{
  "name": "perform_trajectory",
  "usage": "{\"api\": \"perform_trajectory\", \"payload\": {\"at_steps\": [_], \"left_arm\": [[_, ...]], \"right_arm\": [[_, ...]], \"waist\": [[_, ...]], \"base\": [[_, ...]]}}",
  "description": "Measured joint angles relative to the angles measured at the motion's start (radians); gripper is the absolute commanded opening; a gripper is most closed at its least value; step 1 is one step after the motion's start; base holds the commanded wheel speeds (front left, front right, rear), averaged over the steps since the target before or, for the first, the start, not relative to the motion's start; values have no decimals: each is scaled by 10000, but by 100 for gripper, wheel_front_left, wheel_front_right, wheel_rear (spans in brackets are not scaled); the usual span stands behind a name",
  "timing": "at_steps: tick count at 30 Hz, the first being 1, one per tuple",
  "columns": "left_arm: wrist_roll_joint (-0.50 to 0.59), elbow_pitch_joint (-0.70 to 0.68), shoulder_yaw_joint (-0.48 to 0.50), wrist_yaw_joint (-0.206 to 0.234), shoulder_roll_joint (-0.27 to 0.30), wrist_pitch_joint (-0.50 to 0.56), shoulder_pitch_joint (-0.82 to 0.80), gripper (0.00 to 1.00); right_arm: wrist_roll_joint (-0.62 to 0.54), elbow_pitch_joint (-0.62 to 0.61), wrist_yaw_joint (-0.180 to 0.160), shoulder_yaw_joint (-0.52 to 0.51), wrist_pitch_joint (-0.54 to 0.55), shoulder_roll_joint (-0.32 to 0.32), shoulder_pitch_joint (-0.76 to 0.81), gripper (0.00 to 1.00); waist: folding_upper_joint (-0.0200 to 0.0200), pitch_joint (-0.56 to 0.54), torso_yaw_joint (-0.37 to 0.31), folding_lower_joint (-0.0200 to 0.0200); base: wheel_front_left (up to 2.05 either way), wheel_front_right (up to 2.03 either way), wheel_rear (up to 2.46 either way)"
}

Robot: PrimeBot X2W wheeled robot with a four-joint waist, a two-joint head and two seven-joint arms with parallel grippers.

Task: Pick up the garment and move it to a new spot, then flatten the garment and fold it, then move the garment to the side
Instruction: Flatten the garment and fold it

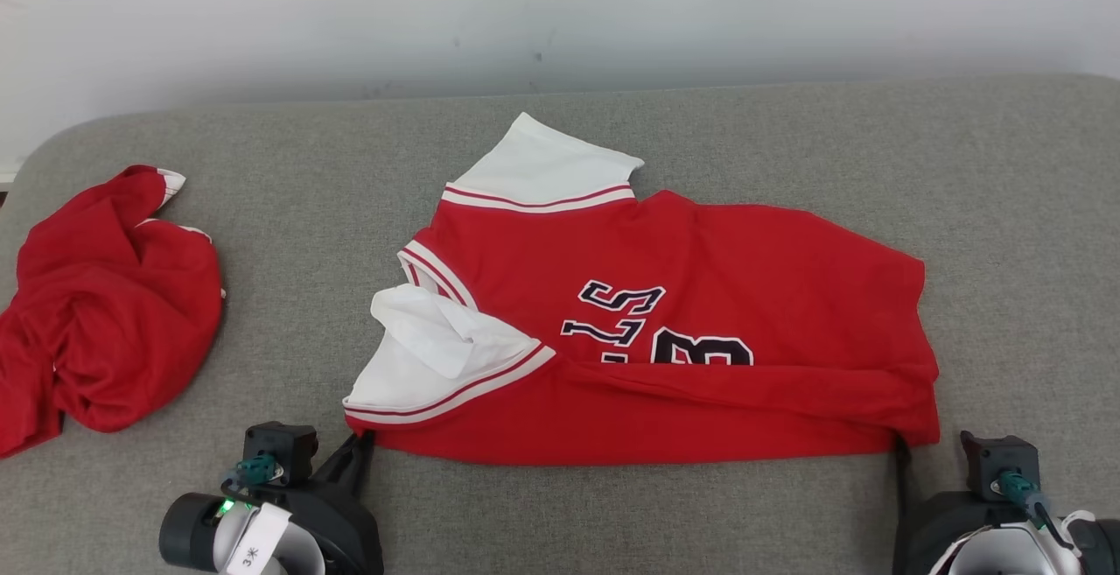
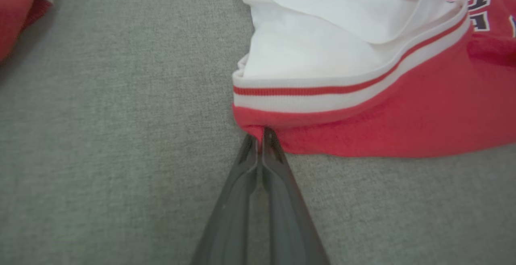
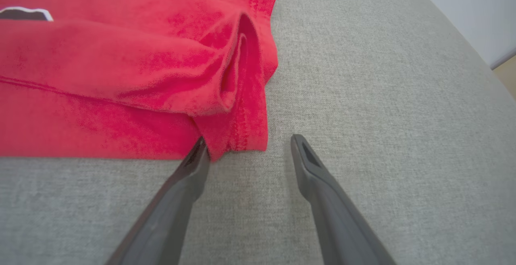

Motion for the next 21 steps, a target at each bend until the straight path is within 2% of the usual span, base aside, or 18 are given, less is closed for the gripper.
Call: {"api": "perform_trajectory", "payload": {"at_steps": [7, 8, 9, 10, 11, 12, 13, 15, 16, 21], "left_arm": [[-12, 173, -19, 0, -13, -86, -66, 0], [-13, 194, -23, 0, -15, -98, -73, 0], [-13, 230, -31, -2, -17, -142, -81, 0], [-13, 267, -36, -2, -25, -174, -85, 0], [-13, 291, -42, -2, -29, -174, -99, 0], [-13, 311, -46, -4, -31, -178, -106, 0], [-13, 324, -48, -8, -35, -186, -110, 0], [-13, 355, -52, -12, -35, -230, -116, 0], [-15, 376, -54, -13, -35, -261, -116, 0], [-15, 485, -117, -84, -50, -274, -205, 0]], "right_arm": [[-125, 25, -88, -343, -88, -123, -1, 100], [-128, 29, -88, -374, -90, -130, -1, 96], [-128, 31, -109, -403, -98, -130, -1, 85], [-130, 33, -119, -431, -100, -127, -1, 81], [-130, 42, -119, -458, -98, -127, -3, 55], [-130, 63, -119, -493, -98, -117, -4, 47], [-130, 82, -119, -516, -98, -109, -5, 44], [-130, 130, -157, -525, -98, -102, -16, 6], [-130, 163, -163, -537, -96, -96, -38, 0], [-169, 322, -163, -585, -96, -77, -260, 0]], "waist": [[-1, -35, -19, 0], [-1, -41, -21, 0], [0, -47, -23, 0], [-1, -52, -23, 0], [0, -57, -23, 0], [0, -61, -22, 0], [-1, -63, -20, 0], [0, -64, -17, 0], [0, -63, -16, 0], [0, -54, 26, 0]], "base": [[0, 0, 0], [0, 0, 0], [0, 0, 0], [0, 0, 0], [0, 0, 0], [0, 0, 0], [0, 0, 0], [0, 0, 0], [0, 0, 0], [0, 0, 0]]}}
